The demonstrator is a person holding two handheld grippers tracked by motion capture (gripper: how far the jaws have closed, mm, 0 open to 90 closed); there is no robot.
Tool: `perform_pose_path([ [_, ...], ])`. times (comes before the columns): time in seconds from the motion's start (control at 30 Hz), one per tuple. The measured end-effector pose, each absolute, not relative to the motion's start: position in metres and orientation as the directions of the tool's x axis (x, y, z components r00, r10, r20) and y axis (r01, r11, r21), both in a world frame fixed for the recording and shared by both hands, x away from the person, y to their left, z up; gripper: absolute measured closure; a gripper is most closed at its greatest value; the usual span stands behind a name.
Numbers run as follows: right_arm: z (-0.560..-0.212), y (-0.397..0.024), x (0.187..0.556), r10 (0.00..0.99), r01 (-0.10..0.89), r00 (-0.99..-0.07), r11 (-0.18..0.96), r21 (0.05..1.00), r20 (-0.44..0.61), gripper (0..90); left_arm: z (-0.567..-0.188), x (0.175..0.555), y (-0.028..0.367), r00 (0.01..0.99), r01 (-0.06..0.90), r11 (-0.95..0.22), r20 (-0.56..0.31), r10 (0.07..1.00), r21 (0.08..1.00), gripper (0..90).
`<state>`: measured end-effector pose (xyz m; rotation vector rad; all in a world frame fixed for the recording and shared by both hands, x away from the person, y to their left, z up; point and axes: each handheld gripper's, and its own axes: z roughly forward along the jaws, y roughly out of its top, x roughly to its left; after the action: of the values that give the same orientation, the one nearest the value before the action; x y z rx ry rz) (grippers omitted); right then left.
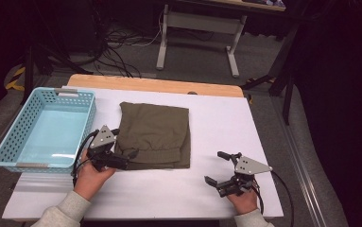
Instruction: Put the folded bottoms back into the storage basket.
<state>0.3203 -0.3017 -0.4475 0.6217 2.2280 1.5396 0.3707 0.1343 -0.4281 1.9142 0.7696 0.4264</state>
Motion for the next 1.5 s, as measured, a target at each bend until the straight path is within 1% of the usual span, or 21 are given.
perform_pose_path([
  [0.57, -0.448, -0.302, 0.320, 0.540, 0.151, -0.841, 0.306, 0.940, -0.041, 0.8, -0.409, 0.397, 0.122, 0.743, 0.320, -0.342, -0.009, 0.670, 0.884, 0.3],
  [1.27, -0.448, -0.301, 0.320, 0.535, 0.151, -0.844, 0.308, 0.939, -0.040, 0.9, -0.412, 0.421, 0.121, 0.710, 0.372, -0.351, -0.021, 0.703, 0.859, 0.3],
  [1.5, -0.448, -0.301, 0.320, 0.533, 0.153, -0.845, 0.309, 0.938, -0.038, 1.5, -0.413, 0.428, 0.119, 0.698, 0.384, -0.362, -0.010, 0.716, 0.849, 0.3],
])
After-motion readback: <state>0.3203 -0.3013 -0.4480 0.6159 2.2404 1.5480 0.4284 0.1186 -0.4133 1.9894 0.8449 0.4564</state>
